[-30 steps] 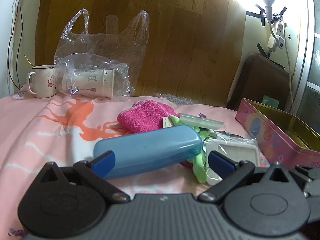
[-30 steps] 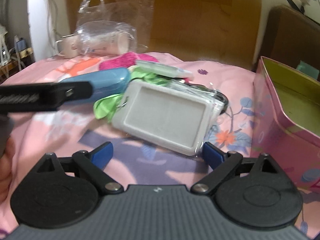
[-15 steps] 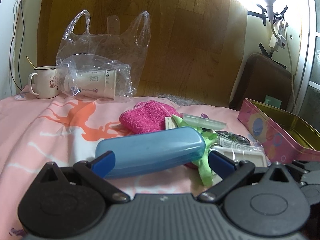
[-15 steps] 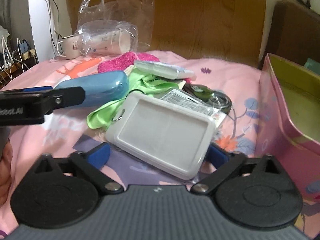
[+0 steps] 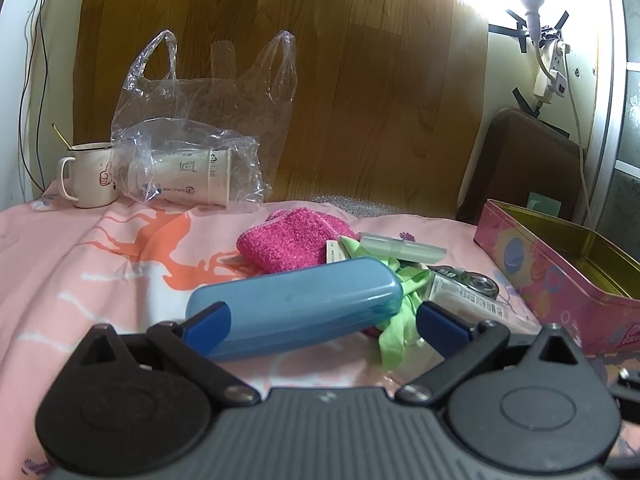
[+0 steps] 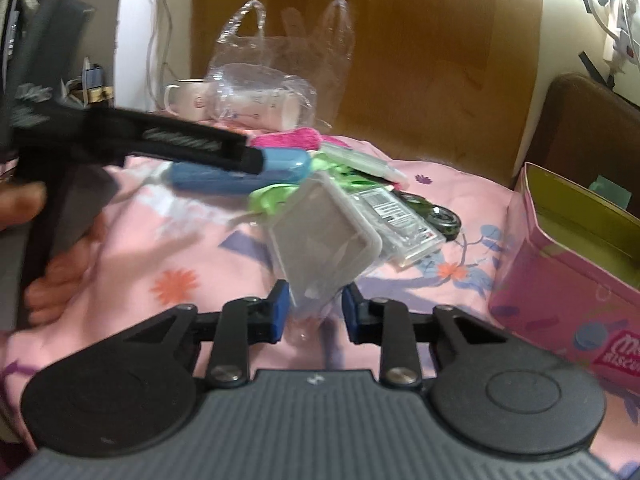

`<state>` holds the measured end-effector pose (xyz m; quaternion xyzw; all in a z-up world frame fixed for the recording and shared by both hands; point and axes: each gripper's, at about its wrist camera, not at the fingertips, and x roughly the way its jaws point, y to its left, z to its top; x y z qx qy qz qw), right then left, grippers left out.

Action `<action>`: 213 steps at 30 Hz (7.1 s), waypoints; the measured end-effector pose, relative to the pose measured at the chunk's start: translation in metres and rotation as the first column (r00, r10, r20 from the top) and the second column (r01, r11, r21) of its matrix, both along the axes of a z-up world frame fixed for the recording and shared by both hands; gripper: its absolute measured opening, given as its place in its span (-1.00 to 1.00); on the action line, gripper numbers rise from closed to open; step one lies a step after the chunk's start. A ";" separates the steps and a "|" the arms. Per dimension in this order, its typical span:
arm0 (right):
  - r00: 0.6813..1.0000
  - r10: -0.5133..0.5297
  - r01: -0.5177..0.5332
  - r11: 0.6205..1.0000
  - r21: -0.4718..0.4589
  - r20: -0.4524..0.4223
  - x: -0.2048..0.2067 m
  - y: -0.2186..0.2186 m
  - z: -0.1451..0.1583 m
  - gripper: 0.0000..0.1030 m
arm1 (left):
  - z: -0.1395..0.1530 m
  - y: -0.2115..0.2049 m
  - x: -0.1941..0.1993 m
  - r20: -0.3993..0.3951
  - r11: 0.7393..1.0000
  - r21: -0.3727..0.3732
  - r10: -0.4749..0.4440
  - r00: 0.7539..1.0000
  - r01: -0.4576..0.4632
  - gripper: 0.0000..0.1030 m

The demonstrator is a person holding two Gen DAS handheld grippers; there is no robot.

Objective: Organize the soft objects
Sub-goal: 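Grasp the white plastic card holder with the right gripper and lift, then carry the card holder into the pink tin and open the right gripper, then return the right gripper and grasp the blue glasses case, then lower the blue glasses case into the pink tin and release, then grasp the white tissue packet with the right gripper and lift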

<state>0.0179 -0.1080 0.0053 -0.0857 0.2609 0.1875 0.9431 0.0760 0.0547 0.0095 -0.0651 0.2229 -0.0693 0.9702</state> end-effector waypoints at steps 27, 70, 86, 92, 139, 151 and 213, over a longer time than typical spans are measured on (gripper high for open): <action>0.996 -0.036 0.045 0.993 0.109 -0.087 -0.028 -0.033 -0.011 0.63 | 0.006 -0.048 -0.008 -0.124 0.928 -0.078 -0.372 0.920 0.365 0.87; 0.793 -0.576 0.502 0.803 0.321 0.199 -0.020 -0.199 0.024 0.46 | 0.062 -0.193 0.049 -0.045 0.896 -0.056 -0.444 0.895 0.441 0.46; 0.997 -0.063 0.074 0.922 0.380 -0.042 0.061 -0.046 0.034 -0.01 | 0.028 0.042 -0.002 -0.098 0.977 -0.215 -0.024 0.995 0.002 0.53; 0.987 -0.001 0.068 0.912 0.404 -0.163 0.138 0.001 0.031 -0.04 | 0.004 0.096 0.027 -0.193 0.922 -0.371 0.042 0.980 -0.113 0.53; 0.998 0.047 -0.046 0.999 0.025 -0.052 -0.036 -0.115 -0.008 0.76 | -0.004 -0.063 -0.026 -0.233 0.875 -0.310 -0.449 0.863 0.372 0.82; 0.990 0.119 -0.109 0.986 0.128 -0.074 -0.015 -0.120 -0.005 0.38 | -0.006 -0.098 -0.019 -0.242 0.874 -0.249 -0.473 0.847 0.417 0.34; 0.843 -0.047 0.456 0.591 0.666 -0.536 0.206 -0.057 -0.012 -0.22 | -0.002 0.018 0.067 -0.082 0.974 -0.226 -0.015 0.997 -0.004 0.61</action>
